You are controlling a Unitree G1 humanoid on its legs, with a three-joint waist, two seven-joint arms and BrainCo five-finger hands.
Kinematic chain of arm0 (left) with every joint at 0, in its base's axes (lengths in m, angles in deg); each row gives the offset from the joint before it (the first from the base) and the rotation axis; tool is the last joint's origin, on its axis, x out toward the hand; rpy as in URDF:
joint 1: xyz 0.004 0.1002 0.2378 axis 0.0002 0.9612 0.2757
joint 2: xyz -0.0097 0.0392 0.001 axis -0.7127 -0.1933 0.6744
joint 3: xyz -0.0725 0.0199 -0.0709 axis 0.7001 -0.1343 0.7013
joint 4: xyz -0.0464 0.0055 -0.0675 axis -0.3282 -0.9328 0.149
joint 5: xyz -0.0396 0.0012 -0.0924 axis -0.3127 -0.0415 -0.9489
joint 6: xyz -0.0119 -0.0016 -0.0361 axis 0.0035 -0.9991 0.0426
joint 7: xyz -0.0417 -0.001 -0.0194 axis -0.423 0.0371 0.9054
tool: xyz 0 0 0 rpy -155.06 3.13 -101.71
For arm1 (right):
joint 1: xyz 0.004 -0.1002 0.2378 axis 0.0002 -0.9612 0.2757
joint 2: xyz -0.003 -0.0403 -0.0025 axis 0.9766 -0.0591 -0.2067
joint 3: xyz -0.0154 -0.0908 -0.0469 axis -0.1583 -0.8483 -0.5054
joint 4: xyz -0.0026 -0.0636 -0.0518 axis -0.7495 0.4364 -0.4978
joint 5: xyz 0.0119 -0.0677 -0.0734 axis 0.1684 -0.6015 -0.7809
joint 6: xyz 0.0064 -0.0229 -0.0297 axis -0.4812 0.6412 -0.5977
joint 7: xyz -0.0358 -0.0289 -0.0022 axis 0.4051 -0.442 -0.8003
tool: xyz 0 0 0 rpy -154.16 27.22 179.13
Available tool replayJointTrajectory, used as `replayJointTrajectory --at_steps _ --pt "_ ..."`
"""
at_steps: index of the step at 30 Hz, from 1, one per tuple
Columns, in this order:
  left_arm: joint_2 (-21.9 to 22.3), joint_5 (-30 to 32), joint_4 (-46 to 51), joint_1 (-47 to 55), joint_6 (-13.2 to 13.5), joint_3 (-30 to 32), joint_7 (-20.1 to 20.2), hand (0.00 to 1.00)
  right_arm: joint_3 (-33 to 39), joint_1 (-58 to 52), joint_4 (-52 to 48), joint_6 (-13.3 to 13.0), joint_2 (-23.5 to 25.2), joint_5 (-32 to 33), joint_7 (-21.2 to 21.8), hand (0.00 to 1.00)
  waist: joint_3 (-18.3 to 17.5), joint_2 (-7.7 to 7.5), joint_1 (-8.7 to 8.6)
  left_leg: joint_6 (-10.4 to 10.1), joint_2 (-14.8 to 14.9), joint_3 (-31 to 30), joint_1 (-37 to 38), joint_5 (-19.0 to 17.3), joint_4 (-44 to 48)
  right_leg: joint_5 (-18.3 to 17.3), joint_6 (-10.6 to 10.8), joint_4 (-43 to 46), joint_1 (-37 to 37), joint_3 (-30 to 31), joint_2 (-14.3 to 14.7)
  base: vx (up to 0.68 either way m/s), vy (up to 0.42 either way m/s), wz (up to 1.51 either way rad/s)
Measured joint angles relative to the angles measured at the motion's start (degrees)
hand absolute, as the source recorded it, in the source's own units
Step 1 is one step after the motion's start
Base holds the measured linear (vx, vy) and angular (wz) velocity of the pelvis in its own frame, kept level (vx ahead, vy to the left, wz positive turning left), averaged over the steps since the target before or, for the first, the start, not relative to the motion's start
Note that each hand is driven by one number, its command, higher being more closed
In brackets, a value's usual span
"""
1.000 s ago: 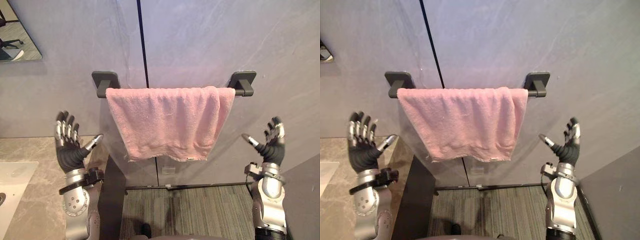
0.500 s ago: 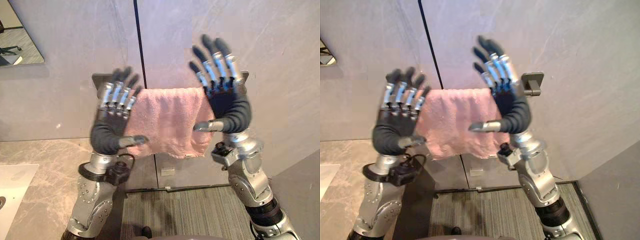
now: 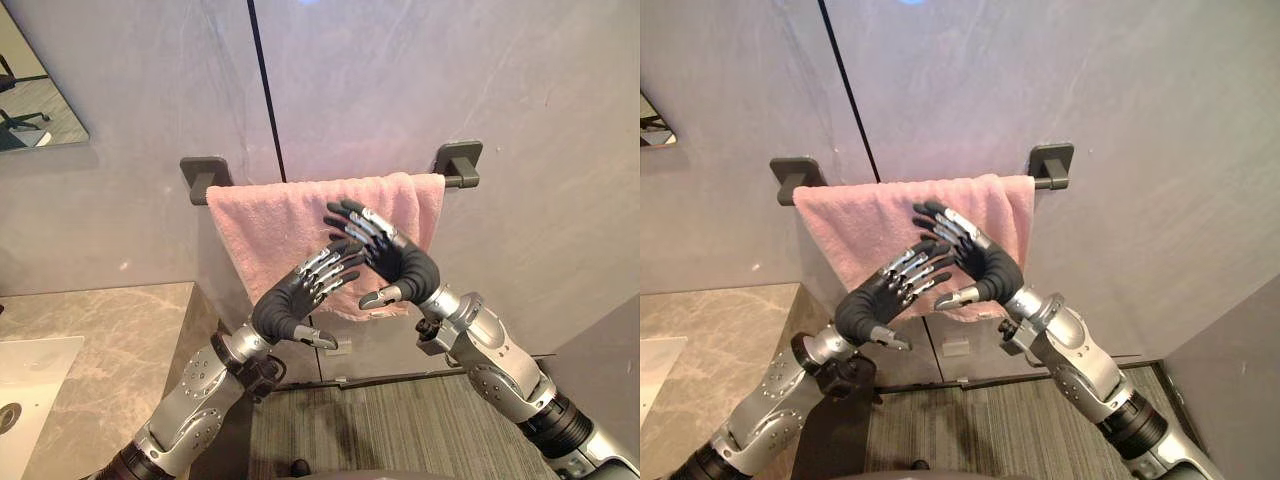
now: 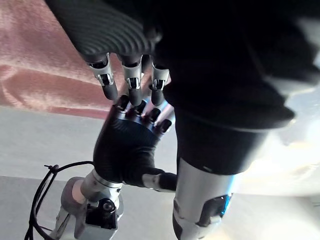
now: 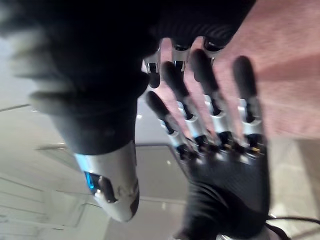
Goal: Organize washtable
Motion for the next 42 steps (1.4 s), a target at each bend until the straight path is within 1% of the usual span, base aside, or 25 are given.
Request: replayJointTrajectory --at_steps 2,5,6,8,14,17,20,21,23,25,32,34,36,39,42 --pt "0.05 0.22 -1.23 -0.01 -0.14 -0.07 0.18 0.00 -0.53 -0.03 1.17 0.38 -0.16 -0.73 0.46 0.00 -0.02 -0.03 -0.01 0.01 0.01 0.00 -0.23 0.02 0.00 0.00 0.00 0.08 -0.28 0.02 0.00 0.00 0.000 0.00" --pt "0.37 2.27 -3.55 -0.02 -0.17 -0.06 -0.10 0.00 -1.80 -0.03 3.50 0.89 -0.22 -3.98 0.46 0.00 -0.10 -0.16 0.03 0.09 0.00 -0.06 -0.97 0.20 0.00 0.00 0.00 0.24 -1.06 -0.05 0.00 0.00 0.000 0.00" --pt "1.10 2.76 -5.59 -0.02 -0.22 -0.01 -0.49 0.00 -2.10 -0.11 4.88 1.24 -0.17 -6.87 0.34 0.00 -0.14 -0.22 0.05 0.12 -0.01 -0.05 -1.22 0.22 0.00 0.00 0.00 0.38 -1.40 -0.02 -0.02 0.00 0.000 0.00" --pt "2.51 4.04 -7.41 -0.02 -0.30 0.18 -1.33 0.00 -2.09 -0.55 6.05 1.37 0.01 -9.91 -0.01 0.00 -0.19 -0.31 0.10 0.15 -0.02 -0.10 -1.69 0.35 0.00 0.00 0.00 0.48 -1.84 -0.07 -0.02 0.00 0.000 0.00" --pt "8.46 8.68 -17.04 -0.04 -0.47 1.21 -4.15 0.00 -1.82 -2.68 13.06 1.68 3.80 -19.19 -2.29 0.00 -0.86 -0.92 0.07 0.19 0.13 -0.62 -3.19 0.56 -0.02 0.00 0.00 0.40 -3.02 -0.07 -0.05 -0.01 -0.007 0.04" --pt "10.98 11.73 -20.12 -0.03 -0.49 2.79 -6.07 0.00 0.61 -3.84 14.90 1.70 6.17 -23.44 -3.52 0.00 -1.02 -1.17 0.13 0.24 0.20 -0.70 -4.01 0.63 0.00 0.02 0.00 0.39 -3.79 -0.14 -0.04 0.00 0.000 0.00" --pt "12.41 14.71 -22.66 -0.09 -0.51 4.90 -7.74 0.00 3.57 -3.90 16.73 1.99 8.06 -26.99 -4.85 0.00 -1.07 -1.28 0.09 0.24 0.22 -0.71 -4.08 0.65 0.15 0.03 -0.01 0.35 -3.81 -0.17 -0.09 0.00 0.000 0.00" --pt "12.76 15.24 -23.11 -0.14 -0.51 5.46 -8.00 0.00 4.32 -3.91 17.15 2.01 8.31 -27.42 -5.03 0.00 -1.07 -1.29 0.09 0.24 0.22 -0.72 -4.09 0.65 0.24 0.03 -0.01 0.34 -3.81 -0.18 -0.09 0.00 0.000 0.00" --pt "13.58 17.02 -24.24 -0.45 -0.48 6.34 -9.76 0.00 6.70 -3.92 17.56 2.02 8.78 -31.08 -6.82 0.00 -1.07 -1.30 0.09 0.25 0.23 -0.78 -4.22 0.66 0.30 0.03 -0.01 0.33 -3.78 -0.24 -0.07 0.00 0.000 0.00" --pt "14.34 18.41 -25.03 -1.39 -0.48 7.08 -10.37 0.00 9.06 -3.92 17.71 2.00 9.29 -32.94 -7.37 0.00 -1.10 -1.34 0.08 0.28 0.23 -1.10 -4.67 0.86 0.30 0.05 -0.03 0.34 -3.85 -0.55 -0.05 -0.01 -0.007 0.07" --pt "15.74 22.73 -28.96 -5.76 -0.46 8.80 -13.80 0.00 14.66 -3.83 21.25 1.91 12.32 -33.84 -10.03 0.00 -1.17 -1.50 0.07 0.22 0.36 -1.48 -4.84 1.13 0.28 0.10 -0.09 0.41 -3.85 -1.01 0.01 -0.01 -0.003 0.04" --pt "16.32 23.14 -29.86 -6.20 -0.46 10.19 -13.97 0.00 15.96 -3.83 21.25 1.91 12.37 -33.84 -10.77 0.00 -1.17 -1.53 0.07 0.21 0.39 -1.44 -4.84 1.14 0.28 0.13 -0.11 0.41 -3.86 -0.97 0.04 0.00 0.000 0.00" --pt "16.71 24.74 -30.68 -6.56 -0.44 12.79 -15.42 0.00 18.63 -3.79 21.26 1.91 13.09 -33.80 -11.38 0.00 -1.17 -1.73 0.04 0.14 0.58 -1.24 -4.85 1.18 0.28 0.24 -0.27 0.38 -4.02 -0.77 0.23 -0.02 -0.010 -0.05" --pt "17.00 25.24 -30.89 -7.05 -0.42 15.79 -17.41 0.00 21.18 -3.69 21.26 1.89 13.80 -33.64 -12.20 0.00 -1.19 -2.13 0.10 -0.01 1.09 -0.70 -5.08 1.27 0.26 0.64 -0.66 0.17 -4.62 -0.17 0.75 -0.04 -0.017 -0.11" --pt "17.07 25.43 -31.90 -7.16 -0.14 17.89 -18.45 0.00 23.82 -3.65 21.27 1.86 14.46 -33.53 -12.59 0.00 -1.19 -2.17 0.06 -0.25 1.42 -0.70 -5.17 1.43 0.28 1.12 -0.87 -0.39 -4.50 -0.17 0.95 -0.01 -0.012 -0.03"
